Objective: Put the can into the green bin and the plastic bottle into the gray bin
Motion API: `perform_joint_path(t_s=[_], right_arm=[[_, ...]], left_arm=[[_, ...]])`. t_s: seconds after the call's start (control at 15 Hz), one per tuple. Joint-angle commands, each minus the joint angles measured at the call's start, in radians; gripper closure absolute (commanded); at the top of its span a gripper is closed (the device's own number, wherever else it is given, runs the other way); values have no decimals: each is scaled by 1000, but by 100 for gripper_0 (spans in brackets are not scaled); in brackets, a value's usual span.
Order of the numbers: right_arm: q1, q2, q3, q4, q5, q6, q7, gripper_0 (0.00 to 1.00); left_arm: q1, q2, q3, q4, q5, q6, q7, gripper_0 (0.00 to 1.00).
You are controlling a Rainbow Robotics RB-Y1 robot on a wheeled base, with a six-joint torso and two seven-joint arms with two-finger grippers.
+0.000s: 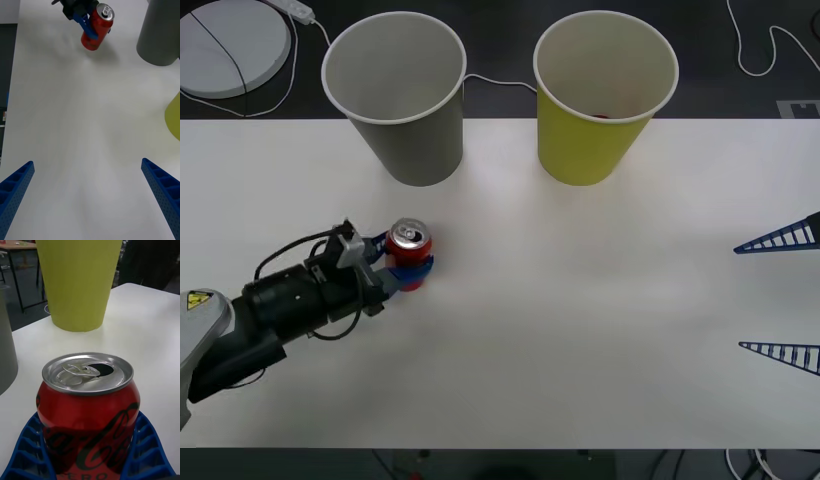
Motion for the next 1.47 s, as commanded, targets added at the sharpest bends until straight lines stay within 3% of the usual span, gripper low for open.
perform_joint_path(t_s=[0.07,0.33,0.67,1.0,1.2,1.47], right_arm=[[0,0,0,0,0,0,0,0],[0,0,0,0,0,0,0,0],[0,0,0,0,0,0,0,0],[0,0,0,0,0,0,0,0],[0,0,0,0,0,0,0,0],[0,0,0,0,0,0,0,0]], left_arm=[[20,69,0,-99,-64,-4,162,100],[37,184,15,-247,-186,-28,394,100],[35,281,167,-421,-400,-267,738,100],[5,312,314,-633,-622,-534,1027,100],[-69,312,334,-682,-650,-657,1173,100],[-285,312,311,-681,-670,-811,1328,100]])
